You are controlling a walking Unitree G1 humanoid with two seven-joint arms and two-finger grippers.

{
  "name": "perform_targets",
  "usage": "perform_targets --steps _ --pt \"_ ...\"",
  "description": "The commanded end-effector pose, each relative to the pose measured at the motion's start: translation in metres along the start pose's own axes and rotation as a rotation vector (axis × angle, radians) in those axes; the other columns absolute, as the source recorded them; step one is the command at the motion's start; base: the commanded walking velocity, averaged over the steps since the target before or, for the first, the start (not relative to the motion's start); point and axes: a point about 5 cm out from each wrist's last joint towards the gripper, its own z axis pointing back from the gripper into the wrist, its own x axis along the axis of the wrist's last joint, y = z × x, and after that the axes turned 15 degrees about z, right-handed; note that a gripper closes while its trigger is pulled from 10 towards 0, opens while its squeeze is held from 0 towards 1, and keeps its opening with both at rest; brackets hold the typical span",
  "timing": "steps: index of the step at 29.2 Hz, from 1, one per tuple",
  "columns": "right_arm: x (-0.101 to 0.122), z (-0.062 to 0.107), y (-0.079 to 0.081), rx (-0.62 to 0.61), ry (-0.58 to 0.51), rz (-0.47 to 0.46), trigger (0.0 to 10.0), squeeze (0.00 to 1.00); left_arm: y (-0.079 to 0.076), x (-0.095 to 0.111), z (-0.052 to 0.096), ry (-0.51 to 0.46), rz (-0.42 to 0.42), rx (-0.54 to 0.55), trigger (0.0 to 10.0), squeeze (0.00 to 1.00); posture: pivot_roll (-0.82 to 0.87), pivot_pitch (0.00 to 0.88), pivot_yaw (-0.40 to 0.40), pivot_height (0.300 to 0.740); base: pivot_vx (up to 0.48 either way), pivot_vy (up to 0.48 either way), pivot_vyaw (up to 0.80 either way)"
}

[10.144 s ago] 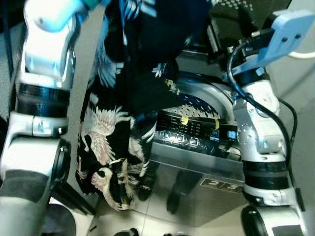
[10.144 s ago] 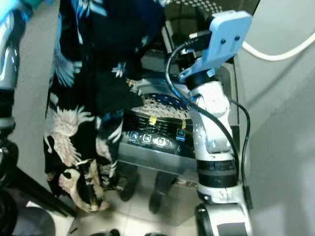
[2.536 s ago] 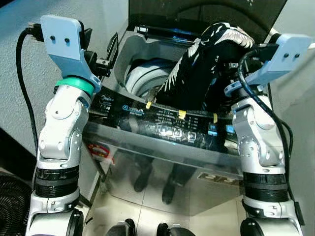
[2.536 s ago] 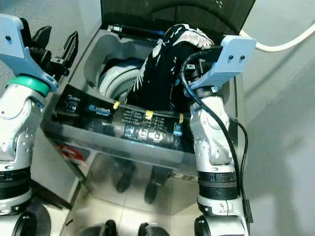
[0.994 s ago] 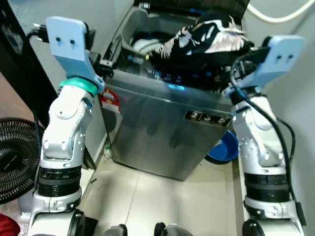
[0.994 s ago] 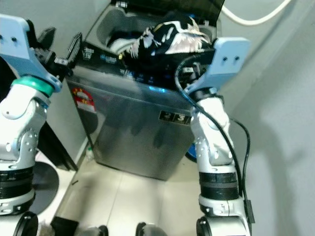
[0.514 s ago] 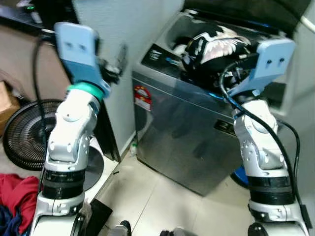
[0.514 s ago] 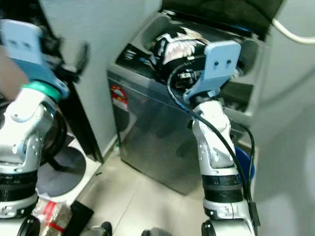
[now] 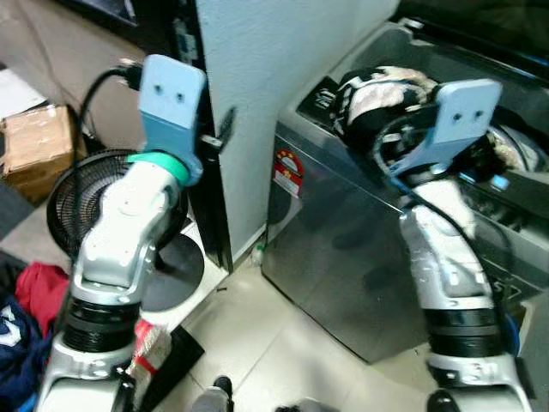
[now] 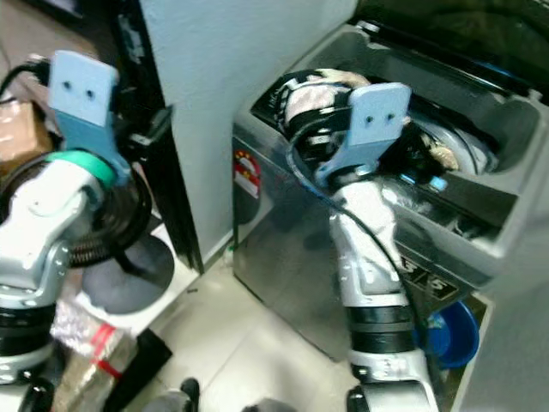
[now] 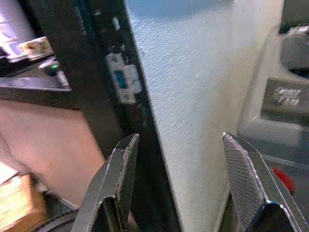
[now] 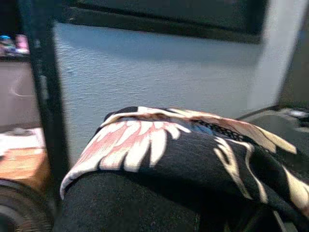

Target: Clothes washing

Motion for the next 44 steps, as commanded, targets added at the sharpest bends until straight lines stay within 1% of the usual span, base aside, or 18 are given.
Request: perform_targets --steps 1,6,18,27,34,44 --pt "-0.002 0.002 -0.005 -0.022 0.003 0.009 10.0 0.0 -0.005 -0.001 0.0 0.001 -0.019 -0.022 10.0 0.0 0.03 0.057 0.003 0.74 0.0 0.0 0.77" --pt "-0.006 0.001 -0.008 -0.047 0.021 0.013 10.0 0.0 -0.006 0.001 0.001 0.008 -0.024 -0.025 10.0 0.0 0.02 0.05 0.004 0.74 0.0 0.0 0.76" --pt "-0.013 0.0 -0.014 -0.1 0.063 0.01 10.0 0.0 -0.004 0.003 0.0 0.008 -0.027 -0.014 10.0 0.0 0.03 0.044 0.005 0.74 0.0 0.0 0.74" --pt "-0.015 0.001 -0.014 -0.101 0.067 0.008 10.0 0.0 -0.004 0.003 -0.001 0.007 -0.023 -0.011 10.0 0.0 0.03 0.048 0.008 0.74 0.0 0.0 0.73" --pt "-0.015 0.002 -0.01 -0.088 0.066 -0.002 10.0 0.0 -0.004 0.003 0.0 0.014 -0.021 -0.004 10.0 0.0 0.03 0.059 0.008 0.74 0.0 0.0 0.73" --pt "-0.016 0.002 -0.011 -0.1 0.072 -0.004 10.0 0.0 -0.003 0.002 0.0 0.016 -0.017 0.004 10.0 0.0 0.03 0.064 0.01 0.74 0.0 0.0 0.73"
